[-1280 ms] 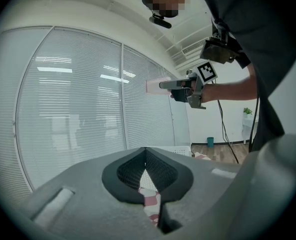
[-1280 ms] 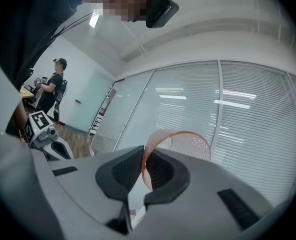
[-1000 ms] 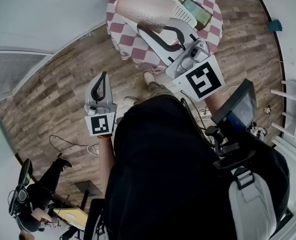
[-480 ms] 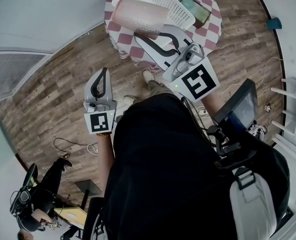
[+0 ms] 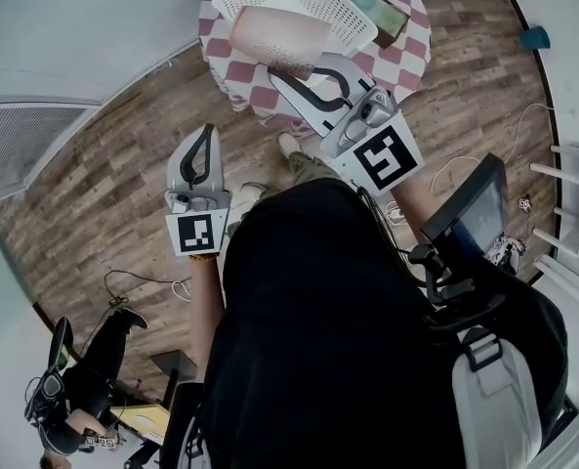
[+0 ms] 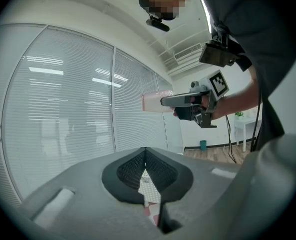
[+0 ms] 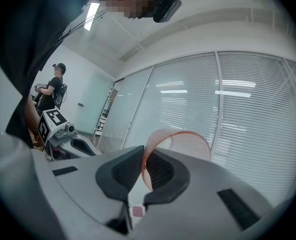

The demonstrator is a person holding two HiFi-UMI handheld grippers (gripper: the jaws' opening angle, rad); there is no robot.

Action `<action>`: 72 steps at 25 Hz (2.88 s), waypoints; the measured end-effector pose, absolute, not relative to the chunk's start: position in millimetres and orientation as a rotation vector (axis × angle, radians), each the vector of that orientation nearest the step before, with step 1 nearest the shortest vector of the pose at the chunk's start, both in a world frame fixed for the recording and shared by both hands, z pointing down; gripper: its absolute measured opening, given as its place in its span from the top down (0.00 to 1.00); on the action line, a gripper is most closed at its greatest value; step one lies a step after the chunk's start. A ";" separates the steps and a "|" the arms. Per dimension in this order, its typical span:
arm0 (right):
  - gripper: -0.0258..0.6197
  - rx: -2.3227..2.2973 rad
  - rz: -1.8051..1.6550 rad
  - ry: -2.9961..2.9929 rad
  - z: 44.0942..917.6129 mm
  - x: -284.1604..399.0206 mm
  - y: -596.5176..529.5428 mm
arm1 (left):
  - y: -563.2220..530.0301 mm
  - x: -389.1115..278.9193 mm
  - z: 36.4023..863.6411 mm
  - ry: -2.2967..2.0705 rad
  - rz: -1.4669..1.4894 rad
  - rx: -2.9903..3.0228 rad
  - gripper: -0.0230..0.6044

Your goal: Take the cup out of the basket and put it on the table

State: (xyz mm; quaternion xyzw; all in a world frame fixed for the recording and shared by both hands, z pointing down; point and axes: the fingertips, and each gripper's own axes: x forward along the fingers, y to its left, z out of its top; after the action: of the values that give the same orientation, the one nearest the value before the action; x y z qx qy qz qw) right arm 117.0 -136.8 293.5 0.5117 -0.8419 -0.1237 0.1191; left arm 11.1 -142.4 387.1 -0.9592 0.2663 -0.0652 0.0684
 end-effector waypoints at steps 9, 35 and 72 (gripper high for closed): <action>0.92 1.515 -0.313 -2.445 316.9 118.5 -130.8 | -144.3 25.8 383.5 0.751 -0.174 -2.899 0.95; 0.92 1.516 -0.244 -2.384 381.0 128.9 -127.5 | -142.8 44.6 388.2 0.658 -0.175 -2.922 0.95; 0.92 1.530 -0.034 -2.501 451.0 129.9 -121.5 | -139.4 80.9 444.7 0.483 -0.095 -3.039 0.95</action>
State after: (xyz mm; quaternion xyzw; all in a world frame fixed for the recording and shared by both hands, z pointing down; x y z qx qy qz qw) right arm 129.9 -121.5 451.0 0.5191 -0.8482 -0.0117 0.1046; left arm 80.9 -139.4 444.7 -0.9866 0.1568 -0.0307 0.0316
